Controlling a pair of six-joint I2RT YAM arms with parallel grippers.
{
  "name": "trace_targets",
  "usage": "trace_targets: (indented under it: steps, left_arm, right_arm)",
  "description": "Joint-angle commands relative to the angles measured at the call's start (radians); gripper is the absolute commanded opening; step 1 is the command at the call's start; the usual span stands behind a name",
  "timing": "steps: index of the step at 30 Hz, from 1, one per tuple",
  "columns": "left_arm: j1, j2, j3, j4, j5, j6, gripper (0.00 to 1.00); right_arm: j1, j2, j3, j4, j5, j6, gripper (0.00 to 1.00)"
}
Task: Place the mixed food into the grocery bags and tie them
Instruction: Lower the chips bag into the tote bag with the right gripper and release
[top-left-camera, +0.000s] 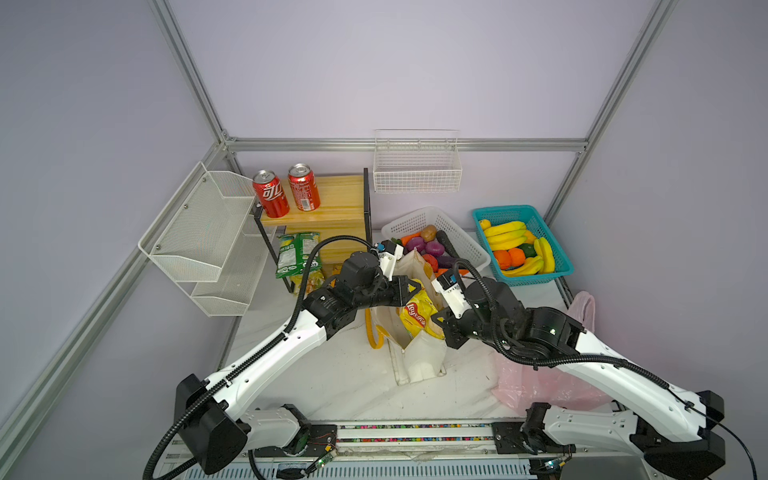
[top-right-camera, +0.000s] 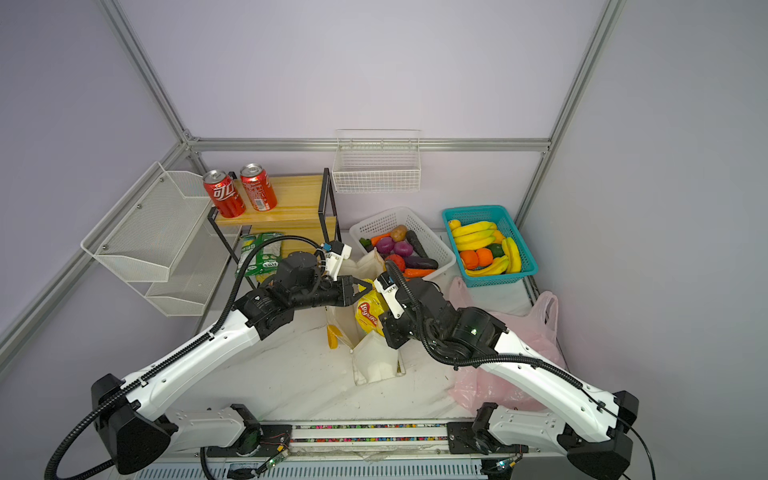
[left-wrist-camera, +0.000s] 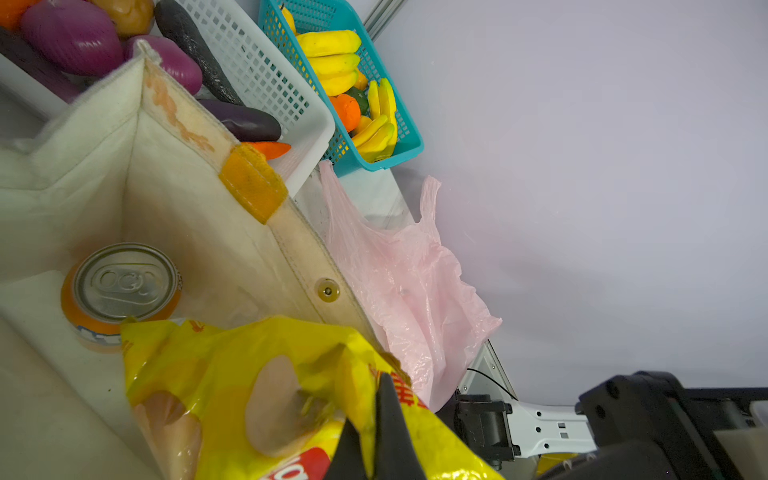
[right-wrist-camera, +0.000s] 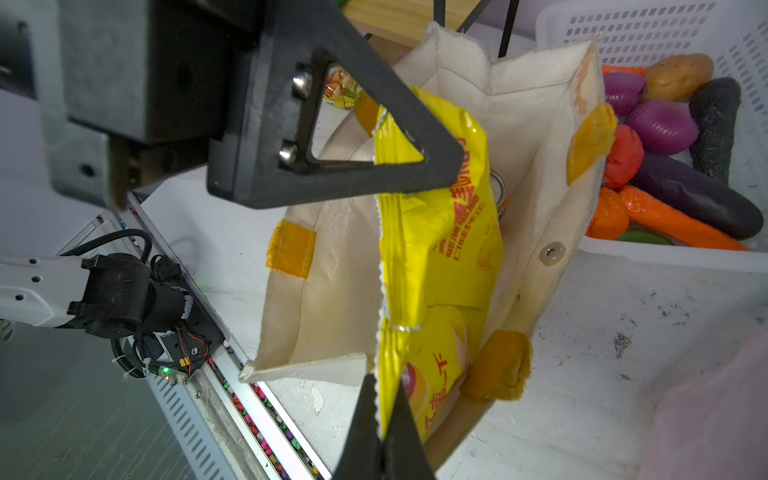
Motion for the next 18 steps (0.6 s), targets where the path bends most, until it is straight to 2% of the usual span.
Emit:
trace_targets:
  steps: [1, 5, 10, 14, 18]
  left_arm:
    - [0.000, 0.043, -0.044, 0.022, -0.023, 0.047, 0.05]
    - [0.001, 0.088, -0.051, 0.053, -0.042, 0.058, 0.12]
    - [0.009, 0.097, -0.029, 0.036, -0.076, 0.100, 0.37]
    - [0.029, 0.038, -0.018, -0.015, -0.163, 0.154, 0.60]
    - [0.049, -0.064, -0.027, -0.074, -0.231, 0.196, 0.71]
  right_arm:
    - [-0.018, 0.023, 0.043, -0.021, 0.033, 0.002, 0.00]
    - [-0.048, 0.085, 0.054, -0.017, 0.068, -0.006, 0.00]
    - [-0.104, 0.147, 0.004, 0.017, 0.069, -0.049, 0.01]
    - [-0.119, 0.156, -0.010, 0.033, 0.073, -0.062, 0.15]
    - [-0.122, 0.121, -0.011, 0.072, 0.034, -0.068, 0.34]
